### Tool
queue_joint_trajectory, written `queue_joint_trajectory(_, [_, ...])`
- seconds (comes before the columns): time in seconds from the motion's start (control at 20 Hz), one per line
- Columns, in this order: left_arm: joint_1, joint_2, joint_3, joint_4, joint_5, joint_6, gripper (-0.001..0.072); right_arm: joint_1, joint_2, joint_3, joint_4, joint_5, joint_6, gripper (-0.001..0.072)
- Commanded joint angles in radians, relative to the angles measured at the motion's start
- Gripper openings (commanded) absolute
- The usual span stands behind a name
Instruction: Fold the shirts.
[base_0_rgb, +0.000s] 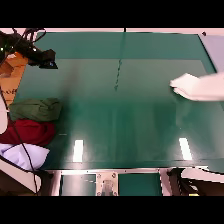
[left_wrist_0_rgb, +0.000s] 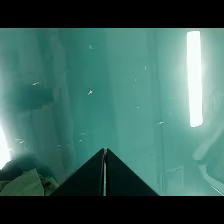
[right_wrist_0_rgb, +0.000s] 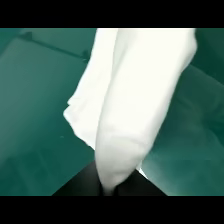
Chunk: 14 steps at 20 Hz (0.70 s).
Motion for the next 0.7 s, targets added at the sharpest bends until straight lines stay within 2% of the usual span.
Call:
queue_joint_trajectory(0.0, [0.001, 0.000, -0.003, 0.000, 0.002, 0.000, 0.0022, -0.252, 0.066, -0.174, -0.105, 0.018, 0.003, 0.0016])
queue_joint_trajectory(0.3, [0.001, 0.000, -0.003, -0.001, 0.002, 0.000, 0.0022, -0.500, 0.203, -0.617, -0.107, -0.176, 0.008, 0.0016])
queue_joint_trajectory(0.4, [0.001, 0.000, -0.003, -0.001, 0.001, 0.000, 0.0022, -0.544, 0.254, -0.733, -0.106, -0.250, 0.055, 0.0016])
queue_joint_trajectory(0.55, [0.001, 0.000, -0.003, -0.001, 0.001, 0.000, 0.0022, -0.562, 0.306, -0.859, -0.103, -0.356, 0.068, 0.0017])
queue_joint_trajectory(0.65, [0.001, 0.000, -0.003, -0.001, 0.001, 0.001, 0.0022, -0.563, 0.306, -0.872, -0.113, -0.375, 0.061, 0.0033])
